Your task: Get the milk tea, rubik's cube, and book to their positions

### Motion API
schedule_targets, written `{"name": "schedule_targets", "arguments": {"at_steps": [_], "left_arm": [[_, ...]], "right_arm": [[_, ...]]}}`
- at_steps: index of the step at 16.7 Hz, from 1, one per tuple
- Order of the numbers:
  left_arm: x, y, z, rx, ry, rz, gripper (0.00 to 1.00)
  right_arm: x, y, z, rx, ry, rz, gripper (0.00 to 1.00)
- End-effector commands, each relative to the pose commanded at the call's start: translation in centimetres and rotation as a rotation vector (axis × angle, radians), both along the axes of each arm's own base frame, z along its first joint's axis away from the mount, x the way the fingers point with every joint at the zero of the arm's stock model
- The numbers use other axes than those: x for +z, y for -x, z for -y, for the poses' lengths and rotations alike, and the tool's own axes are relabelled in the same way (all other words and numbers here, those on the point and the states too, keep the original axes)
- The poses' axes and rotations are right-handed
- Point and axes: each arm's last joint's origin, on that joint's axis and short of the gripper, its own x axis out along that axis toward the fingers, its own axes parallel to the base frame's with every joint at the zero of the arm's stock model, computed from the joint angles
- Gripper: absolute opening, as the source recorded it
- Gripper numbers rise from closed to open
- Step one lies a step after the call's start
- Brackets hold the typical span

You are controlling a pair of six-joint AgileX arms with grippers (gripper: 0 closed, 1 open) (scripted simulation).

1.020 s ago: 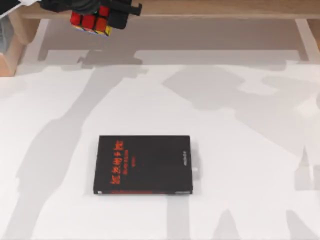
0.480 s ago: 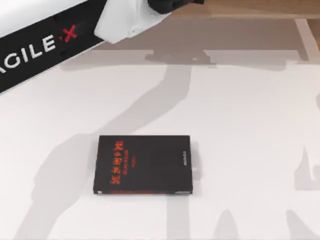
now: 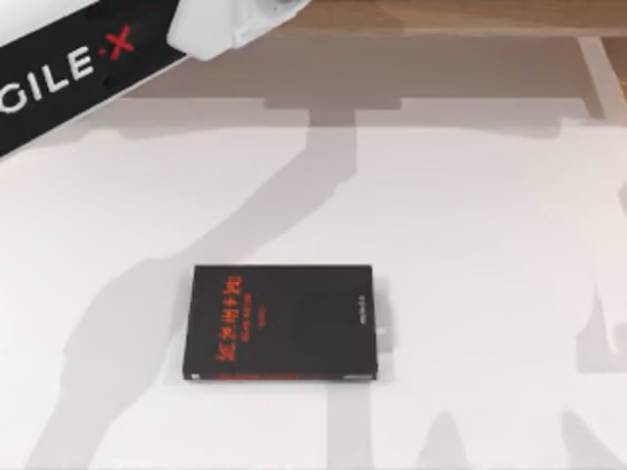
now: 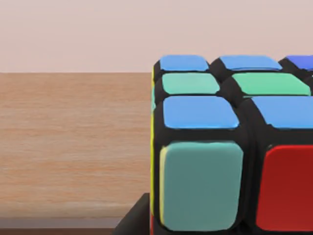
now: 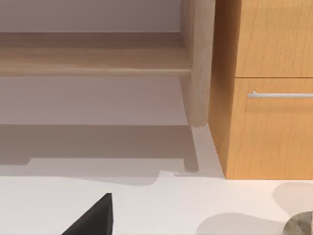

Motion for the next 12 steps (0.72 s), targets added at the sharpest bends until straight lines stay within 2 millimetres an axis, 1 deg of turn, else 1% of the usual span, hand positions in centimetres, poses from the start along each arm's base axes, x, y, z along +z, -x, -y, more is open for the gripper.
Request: {"name": "schedule_targets", "arguments": {"at_steps": [2, 3, 6, 8, 10, 11, 12], "left_arm": [[0.1, 0.2, 0.0, -0.003, 0.001, 0.002, 0.0], [0.6, 0.1, -0.1, 0.003, 0.016, 0.015, 0.0], [3.1, -0.6, -0.7, 0.037, 0.107, 0.095, 0.0], [4.6, -1.8, -0.8, 0.06, 0.158, 0.144, 0.0], [5.7, -3.4, -1.0, 0.074, 0.182, 0.174, 0.0], [5.9, -4.3, -1.2, 0.076, 0.178, 0.176, 0.0], [5.6, -5.3, -1.3, 0.074, 0.158, 0.162, 0.0]], "right_arm": [[0.0, 0.0, 0.0, 0.0, 0.0, 0.0, 1.0], [0.0, 0.0, 0.0, 0.0, 0.0, 0.0, 1.0], [0.0, 0.0, 0.0, 0.0, 0.0, 0.0, 1.0], [0.0, 0.0, 0.0, 0.0, 0.0, 0.0, 1.0], [0.0, 0.0, 0.0, 0.0, 0.0, 0.0, 1.0], [0.0, 0.0, 0.0, 0.0, 0.0, 0.0, 1.0], [0.0, 0.0, 0.0, 0.0, 0.0, 0.0, 1.0]]}}
